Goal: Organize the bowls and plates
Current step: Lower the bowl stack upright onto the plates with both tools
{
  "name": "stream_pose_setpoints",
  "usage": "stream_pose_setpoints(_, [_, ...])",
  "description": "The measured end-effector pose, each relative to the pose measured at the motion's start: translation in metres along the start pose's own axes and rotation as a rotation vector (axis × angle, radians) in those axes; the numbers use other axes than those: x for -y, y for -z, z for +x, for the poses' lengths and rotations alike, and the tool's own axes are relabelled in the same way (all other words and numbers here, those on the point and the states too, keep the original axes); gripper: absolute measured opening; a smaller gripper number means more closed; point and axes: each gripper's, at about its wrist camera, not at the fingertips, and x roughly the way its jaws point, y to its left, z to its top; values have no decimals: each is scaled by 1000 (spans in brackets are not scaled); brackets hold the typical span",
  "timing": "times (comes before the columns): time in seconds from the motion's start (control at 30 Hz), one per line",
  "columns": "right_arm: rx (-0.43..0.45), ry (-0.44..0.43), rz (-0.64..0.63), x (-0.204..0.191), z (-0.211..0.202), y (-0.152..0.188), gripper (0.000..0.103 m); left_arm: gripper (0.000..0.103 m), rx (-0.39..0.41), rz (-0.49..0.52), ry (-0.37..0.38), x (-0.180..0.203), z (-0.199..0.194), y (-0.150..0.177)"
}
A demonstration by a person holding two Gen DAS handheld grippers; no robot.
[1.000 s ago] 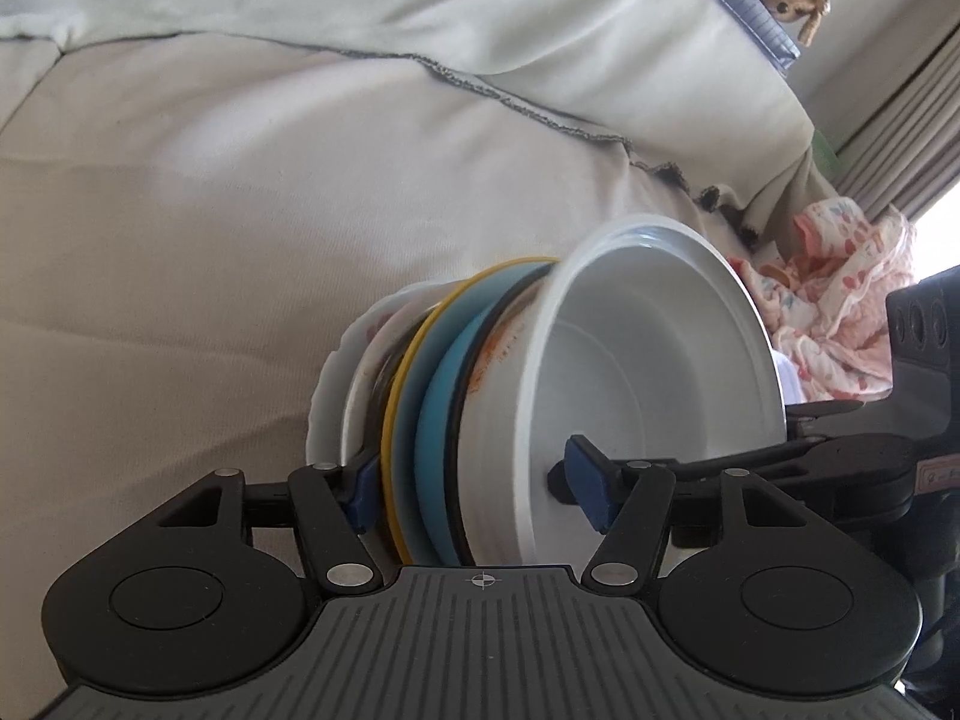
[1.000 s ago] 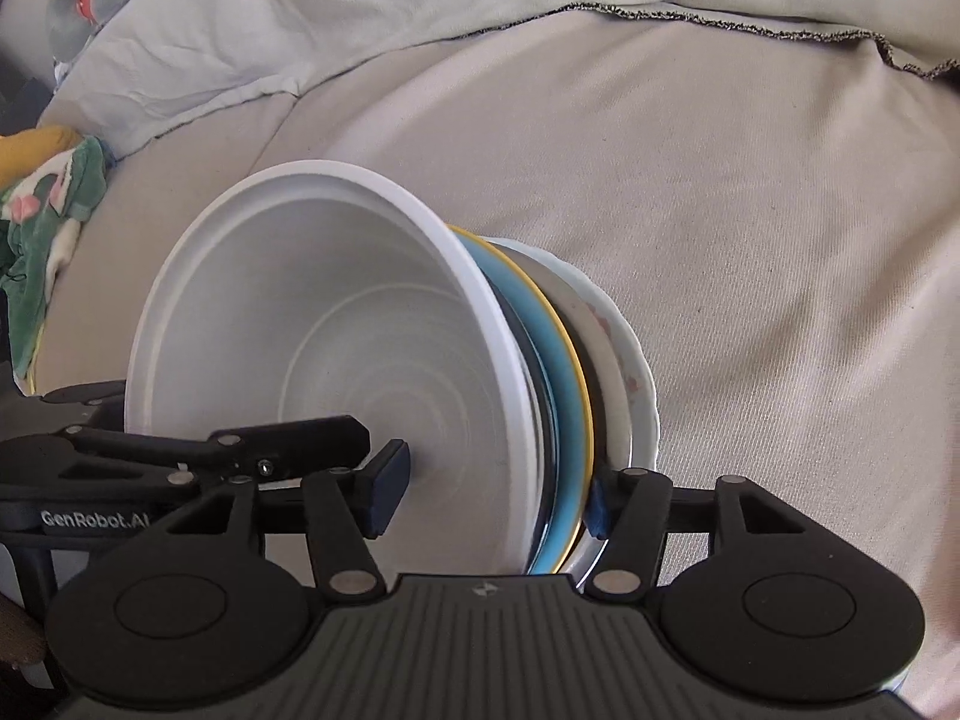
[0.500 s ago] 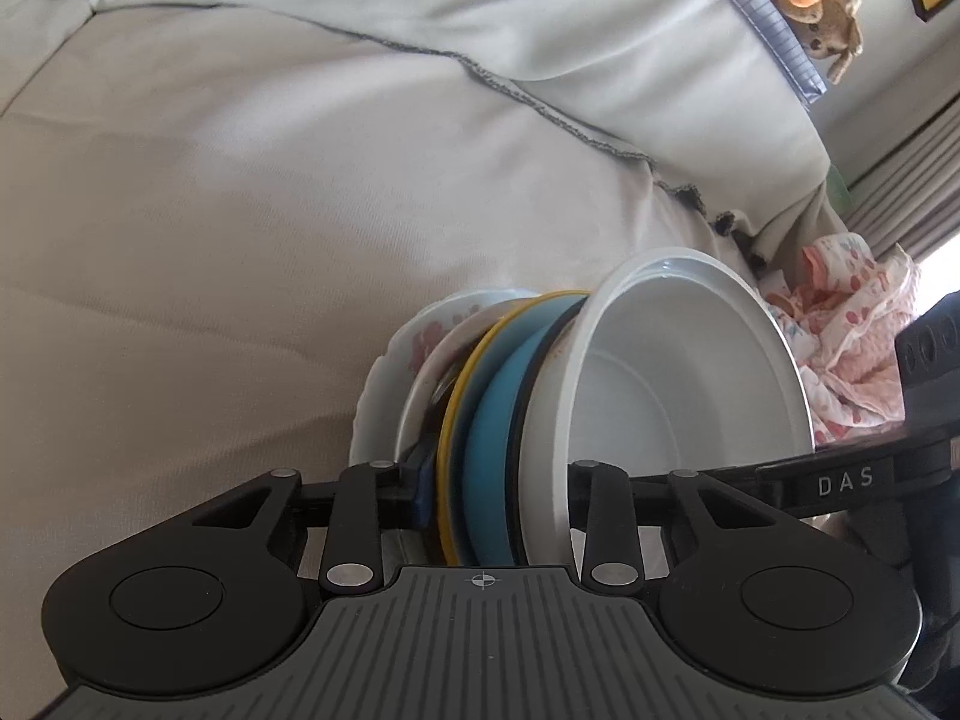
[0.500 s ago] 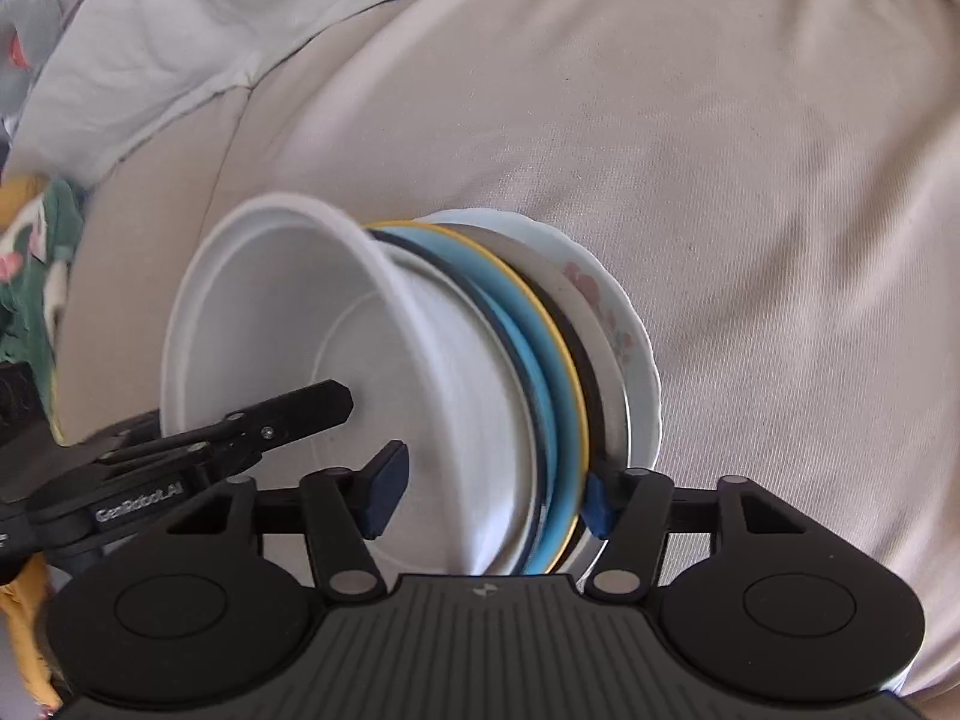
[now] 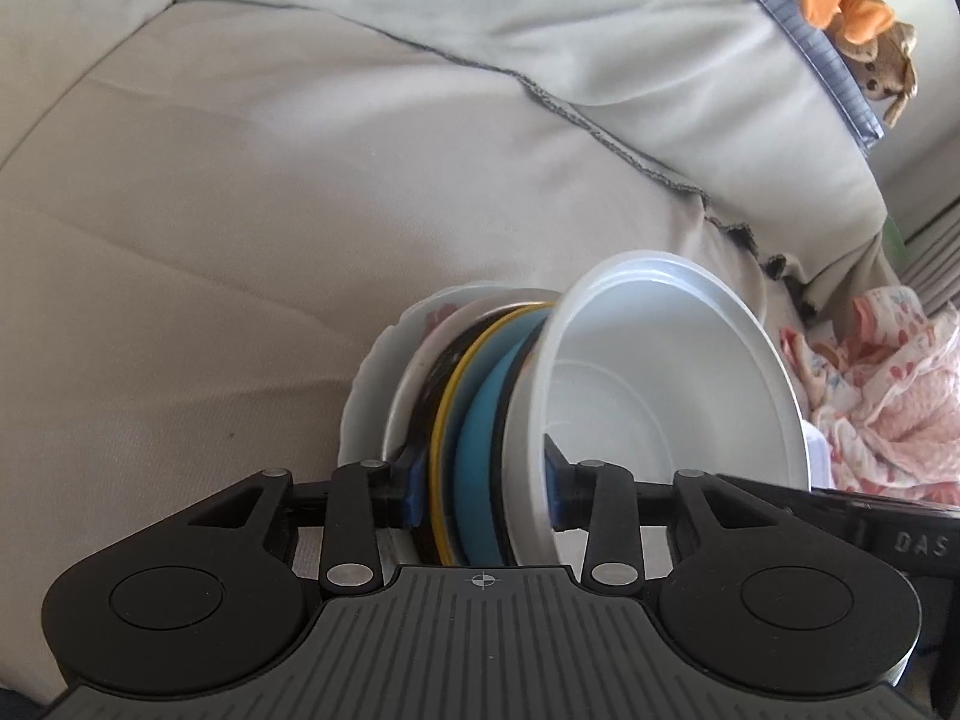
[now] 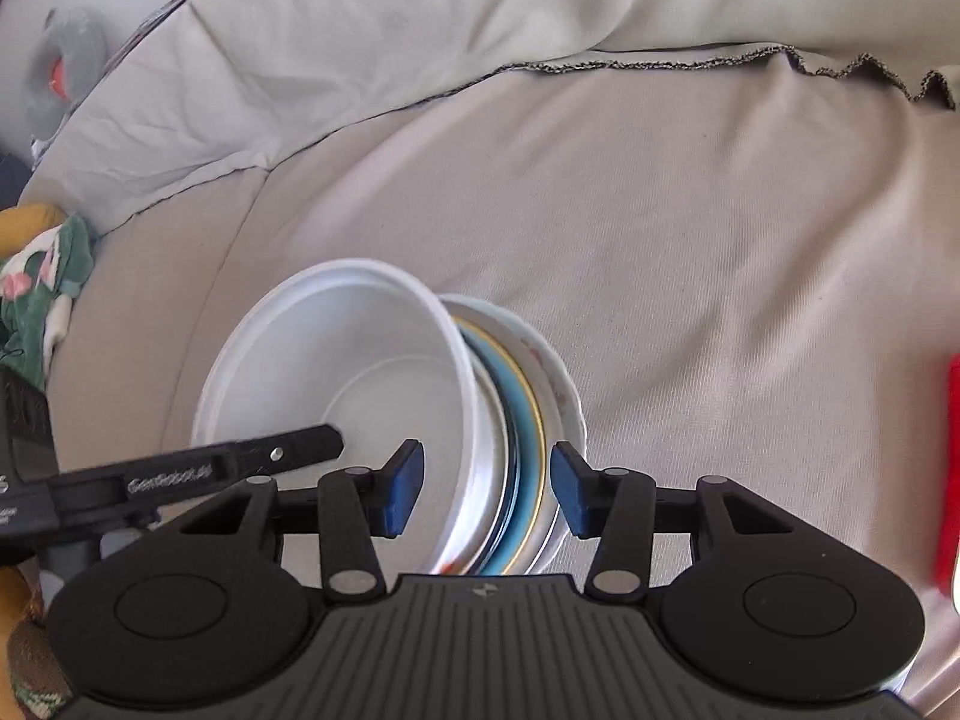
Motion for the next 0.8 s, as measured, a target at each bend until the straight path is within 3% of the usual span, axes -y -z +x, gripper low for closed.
stream_pose_setpoints(0.23, [-2,-45,13,-1,4,17,47,40,20,-8,14,-3,-11,5])
stream_pose_setpoints(0.33, [25,-13,14,-7,10,17,50,41,40,-9,30,-6,-20,2])
stream_pose_setpoints(0.5, [41,21,-1,-12,15,10,50,53,15,38,6,6,-14,-7])
stream_pose_setpoints(0.67, [50,25,10,-8,16,6,50,53,-3,48,6,8,-9,-18])
stream_pose_setpoints(0.8, [50,-30,-1,-4,9,11,49,50,-1,81,-3,9,-22,-10])
